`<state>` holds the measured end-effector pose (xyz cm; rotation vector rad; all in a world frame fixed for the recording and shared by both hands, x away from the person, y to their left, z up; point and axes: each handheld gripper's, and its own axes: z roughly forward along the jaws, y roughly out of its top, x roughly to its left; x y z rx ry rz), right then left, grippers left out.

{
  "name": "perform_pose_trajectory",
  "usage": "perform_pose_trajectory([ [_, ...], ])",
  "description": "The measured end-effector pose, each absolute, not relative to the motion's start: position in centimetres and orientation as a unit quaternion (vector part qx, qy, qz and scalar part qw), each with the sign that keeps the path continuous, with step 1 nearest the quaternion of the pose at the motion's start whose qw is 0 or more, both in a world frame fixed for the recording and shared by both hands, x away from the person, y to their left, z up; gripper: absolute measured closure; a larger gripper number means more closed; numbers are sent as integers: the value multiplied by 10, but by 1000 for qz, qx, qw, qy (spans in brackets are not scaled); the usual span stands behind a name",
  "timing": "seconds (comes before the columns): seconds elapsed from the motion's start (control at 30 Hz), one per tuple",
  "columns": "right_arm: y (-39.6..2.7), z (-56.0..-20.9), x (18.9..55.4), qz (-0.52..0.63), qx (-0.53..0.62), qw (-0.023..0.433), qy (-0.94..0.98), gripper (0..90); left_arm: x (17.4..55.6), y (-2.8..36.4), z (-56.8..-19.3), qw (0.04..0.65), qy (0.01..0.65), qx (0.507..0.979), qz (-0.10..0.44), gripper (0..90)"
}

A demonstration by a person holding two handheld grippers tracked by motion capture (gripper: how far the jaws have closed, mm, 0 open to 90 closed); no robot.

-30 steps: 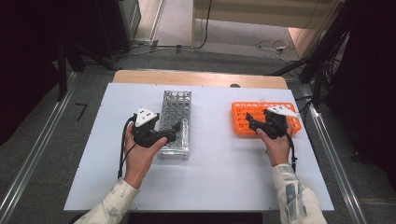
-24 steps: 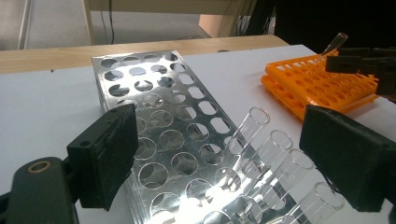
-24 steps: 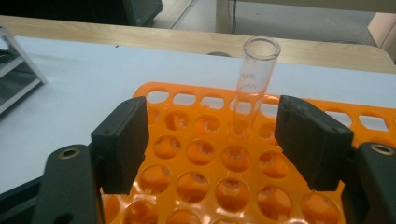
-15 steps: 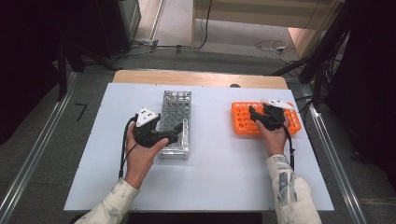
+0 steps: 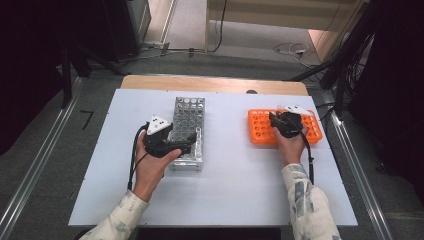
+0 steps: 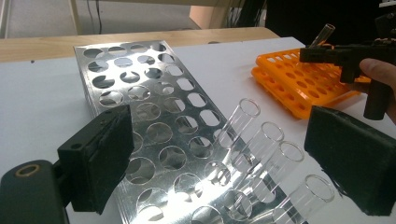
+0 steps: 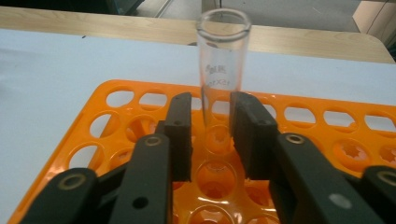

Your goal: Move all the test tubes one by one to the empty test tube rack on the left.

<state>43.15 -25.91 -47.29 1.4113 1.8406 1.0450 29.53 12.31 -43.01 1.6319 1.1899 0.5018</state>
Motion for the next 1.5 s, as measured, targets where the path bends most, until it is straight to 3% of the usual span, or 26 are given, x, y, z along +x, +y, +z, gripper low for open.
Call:
perform_pose_trajectory([
  [0.13,-263,-472,432,391,534,296,689,725,295,123,-430,506,493,676,208,79],
  [0.67,-268,-426,415,426,503,303,688,728,294,124,-427,509,491,676,204,87],
  [1.07,-249,-412,386,452,451,266,722,728,291,117,-422,514,484,679,202,91],
  [1.5,-211,-427,353,459,396,222,764,728,288,101,-417,517,460,695,196,124],
])
